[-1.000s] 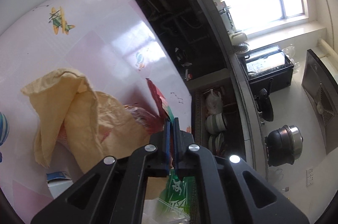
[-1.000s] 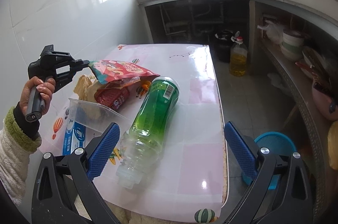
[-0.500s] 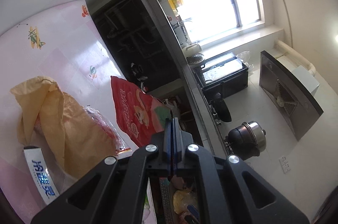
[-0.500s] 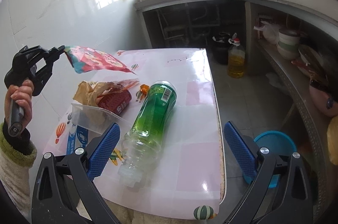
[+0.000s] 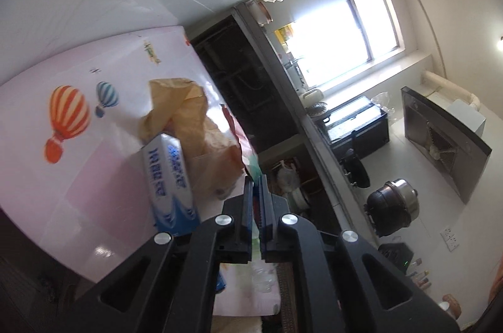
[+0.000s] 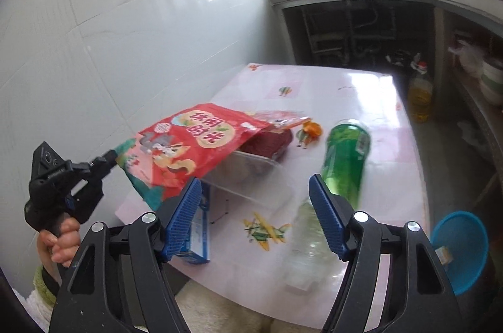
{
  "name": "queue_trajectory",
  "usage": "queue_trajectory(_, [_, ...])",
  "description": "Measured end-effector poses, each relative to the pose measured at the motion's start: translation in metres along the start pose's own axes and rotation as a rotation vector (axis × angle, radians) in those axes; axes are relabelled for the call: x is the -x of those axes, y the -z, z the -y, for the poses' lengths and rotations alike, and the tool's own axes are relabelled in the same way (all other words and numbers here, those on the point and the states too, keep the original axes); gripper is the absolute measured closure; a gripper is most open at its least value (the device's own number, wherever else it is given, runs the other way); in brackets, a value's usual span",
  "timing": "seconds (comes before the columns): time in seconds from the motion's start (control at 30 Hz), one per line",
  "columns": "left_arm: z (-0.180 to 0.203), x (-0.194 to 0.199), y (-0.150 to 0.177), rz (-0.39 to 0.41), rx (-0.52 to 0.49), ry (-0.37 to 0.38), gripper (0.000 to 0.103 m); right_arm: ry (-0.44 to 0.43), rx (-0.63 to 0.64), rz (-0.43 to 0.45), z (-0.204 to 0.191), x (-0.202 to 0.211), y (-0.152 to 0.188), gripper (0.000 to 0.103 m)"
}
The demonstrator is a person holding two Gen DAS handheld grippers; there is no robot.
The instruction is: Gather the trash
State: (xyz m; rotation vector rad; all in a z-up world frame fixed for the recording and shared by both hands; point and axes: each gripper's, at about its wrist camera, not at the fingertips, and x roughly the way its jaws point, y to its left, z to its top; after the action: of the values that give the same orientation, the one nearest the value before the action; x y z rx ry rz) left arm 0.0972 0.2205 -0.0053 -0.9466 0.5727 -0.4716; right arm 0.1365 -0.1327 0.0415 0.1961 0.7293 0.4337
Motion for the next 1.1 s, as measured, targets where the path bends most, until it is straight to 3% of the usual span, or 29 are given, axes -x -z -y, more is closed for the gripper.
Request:
queue_trajectory(0.17, [-0.026, 0.004, 0.025, -0.052, 0.043, -0.071, 0.097, -0.077, 0.039, -0.111, -0.029, -0.053, 0.006, 0.057])
queue_trajectory(0.27, [-0.037, 0.005, 0.034, -0.109, 0.012, -0.137, 0.090, -0.064, 0.060, -0.172, -0.036, -0.074, 0.012, 0.060])
queue_trajectory(0.4, [-0.044, 0.005, 0.039, -0.163, -0.041, -0.219, 0.070, -0.042, 0.080, -0.221, -0.038, -0.092, 0.018, 0.061])
queue_trajectory(0.53, [-0.040, 0.003, 0.039, -0.184, -0.155, -0.289, 0.066, -0.029, 0.091, -0.239, -0.042, -0.102, 0.017, 0.061])
queue_trajectory(0.67, [-0.045, -0.005, 0.042, -0.221, -0.182, -0.319, 0.066, -0.011, 0.128, -0.244, -0.052, -0.107, 0.017, 0.061])
queue_trajectory(0.77, [-0.046, -0.005, 0.041, -0.228, -0.204, -0.341, 0.065, 0.013, 0.151, -0.257, -0.054, -0.116, 0.017, 0.061])
queue_trajectory(1.0, [-0.041, 0.008, 0.028, -0.193, -0.285, -0.398, 0.055, 0.027, 0.162, -0.275, -0.052, -0.127, 0.024, 0.061])
queue_trajectory(1.1, [-0.044, 0.013, 0.014, -0.159, -0.269, -0.391, 0.051, 0.021, 0.158, -0.275, -0.049, -0.129, 0.024, 0.061])
